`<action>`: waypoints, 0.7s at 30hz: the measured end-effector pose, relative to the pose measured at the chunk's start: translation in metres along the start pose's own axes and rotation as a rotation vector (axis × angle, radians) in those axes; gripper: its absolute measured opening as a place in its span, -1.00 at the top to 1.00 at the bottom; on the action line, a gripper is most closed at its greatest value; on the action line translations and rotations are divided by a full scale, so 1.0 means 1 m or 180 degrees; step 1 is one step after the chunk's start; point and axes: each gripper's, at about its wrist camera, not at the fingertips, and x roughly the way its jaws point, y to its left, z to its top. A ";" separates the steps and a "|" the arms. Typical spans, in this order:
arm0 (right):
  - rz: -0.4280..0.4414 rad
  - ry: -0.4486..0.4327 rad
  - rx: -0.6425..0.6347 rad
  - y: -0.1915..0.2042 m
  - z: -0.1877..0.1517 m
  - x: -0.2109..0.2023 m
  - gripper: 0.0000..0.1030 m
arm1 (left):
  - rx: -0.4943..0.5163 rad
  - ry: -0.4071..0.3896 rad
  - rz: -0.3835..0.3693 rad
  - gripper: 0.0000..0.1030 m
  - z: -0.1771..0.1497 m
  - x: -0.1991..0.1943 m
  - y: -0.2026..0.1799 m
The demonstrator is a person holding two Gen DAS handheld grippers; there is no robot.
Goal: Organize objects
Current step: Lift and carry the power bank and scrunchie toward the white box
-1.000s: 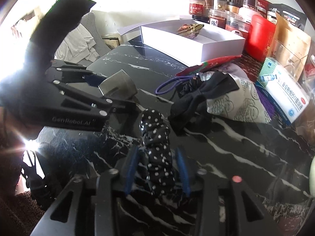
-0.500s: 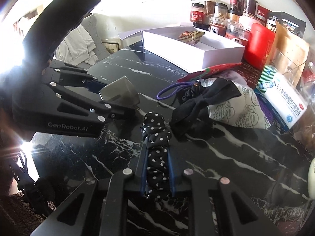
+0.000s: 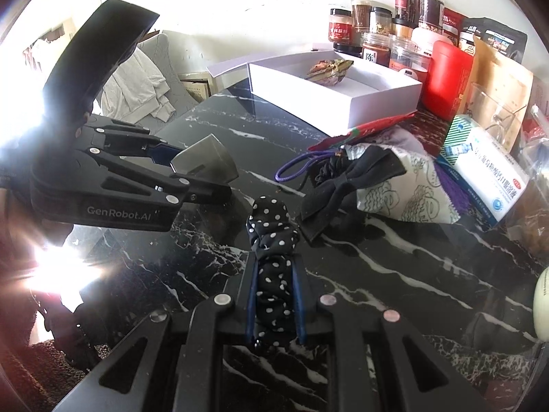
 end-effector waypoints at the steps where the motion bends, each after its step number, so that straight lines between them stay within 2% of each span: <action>1: -0.0004 -0.0016 -0.0005 0.000 0.001 -0.003 0.68 | -0.0003 -0.0014 0.0006 0.15 0.001 -0.003 0.000; 21: -0.0024 -0.0286 -0.0173 -0.002 0.049 -0.045 0.68 | 0.0085 -0.0330 0.0033 0.15 0.035 -0.058 0.001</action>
